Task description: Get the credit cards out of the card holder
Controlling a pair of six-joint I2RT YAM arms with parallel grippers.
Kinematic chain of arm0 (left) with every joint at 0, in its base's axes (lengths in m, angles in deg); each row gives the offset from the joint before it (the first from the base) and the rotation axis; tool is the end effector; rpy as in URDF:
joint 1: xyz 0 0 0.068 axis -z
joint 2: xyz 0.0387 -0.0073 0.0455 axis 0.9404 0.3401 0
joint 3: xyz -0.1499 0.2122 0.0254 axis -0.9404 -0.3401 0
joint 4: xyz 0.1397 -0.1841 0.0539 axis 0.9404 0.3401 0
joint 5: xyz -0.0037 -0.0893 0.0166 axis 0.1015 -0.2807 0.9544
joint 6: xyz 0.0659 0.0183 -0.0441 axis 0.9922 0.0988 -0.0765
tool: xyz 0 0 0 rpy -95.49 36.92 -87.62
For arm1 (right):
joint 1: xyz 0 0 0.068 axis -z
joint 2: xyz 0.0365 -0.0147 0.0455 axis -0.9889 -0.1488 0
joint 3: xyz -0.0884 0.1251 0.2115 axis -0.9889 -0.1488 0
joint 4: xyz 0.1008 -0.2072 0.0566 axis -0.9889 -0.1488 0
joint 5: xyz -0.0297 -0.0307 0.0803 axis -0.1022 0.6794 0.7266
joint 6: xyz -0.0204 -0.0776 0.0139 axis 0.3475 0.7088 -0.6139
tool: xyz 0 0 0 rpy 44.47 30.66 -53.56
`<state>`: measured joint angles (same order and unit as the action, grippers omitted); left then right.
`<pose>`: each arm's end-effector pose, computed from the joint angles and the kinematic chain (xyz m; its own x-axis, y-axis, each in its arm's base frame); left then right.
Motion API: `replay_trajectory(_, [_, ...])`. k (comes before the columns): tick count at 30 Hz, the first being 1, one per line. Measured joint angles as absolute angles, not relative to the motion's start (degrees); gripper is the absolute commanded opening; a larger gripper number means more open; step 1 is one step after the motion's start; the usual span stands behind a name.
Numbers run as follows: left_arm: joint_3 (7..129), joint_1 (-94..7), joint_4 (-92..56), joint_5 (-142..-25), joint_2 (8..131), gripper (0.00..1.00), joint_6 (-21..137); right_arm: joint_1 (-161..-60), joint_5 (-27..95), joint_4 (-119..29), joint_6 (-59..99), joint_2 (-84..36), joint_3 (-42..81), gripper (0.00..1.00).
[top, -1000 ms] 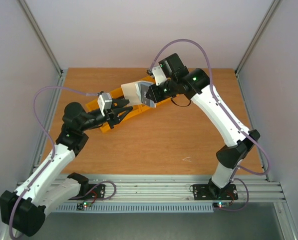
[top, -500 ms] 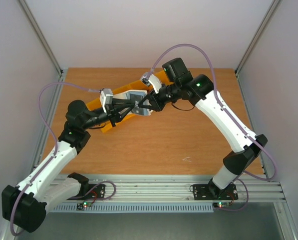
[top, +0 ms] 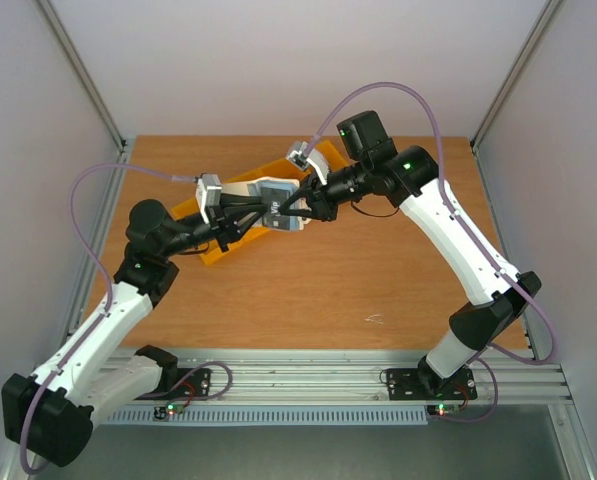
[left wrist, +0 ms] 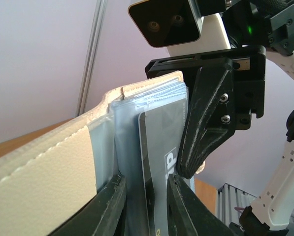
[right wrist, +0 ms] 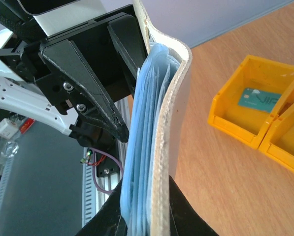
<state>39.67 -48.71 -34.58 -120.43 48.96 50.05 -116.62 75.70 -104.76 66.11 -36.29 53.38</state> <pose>0.1898 -0.1283 0.3538 -0.1870 -0.1817 -0.9654 0.9018 0.3579 -0.2421 0.2264 0.2248 0.3997 0.0785 -0.4536 -0.8878 -0.9956 -0.0813 -0.0465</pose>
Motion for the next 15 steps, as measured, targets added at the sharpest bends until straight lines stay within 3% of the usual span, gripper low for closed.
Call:
replay_trajectory(4, [39.7, -48.4, -35.6, -121.4, 49.2, 0.25, 50.1, -116.6, 76.0, -104.7, 67.4, -36.3, 53.4, 0.04])
replay_trajectory(10, [39.7, -47.9, -37.2, -122.0, 50.9, 0.01, 51.8, -116.6, 74.3, -104.7, 68.3, -36.4, 53.4, 0.04])
replay_trajectory(15, [39.7, -48.0, -37.9, -122.1, 51.1, 0.0, 52.9, -116.5, 72.6, -104.6, 68.4, -36.7, 54.0, 0.06])
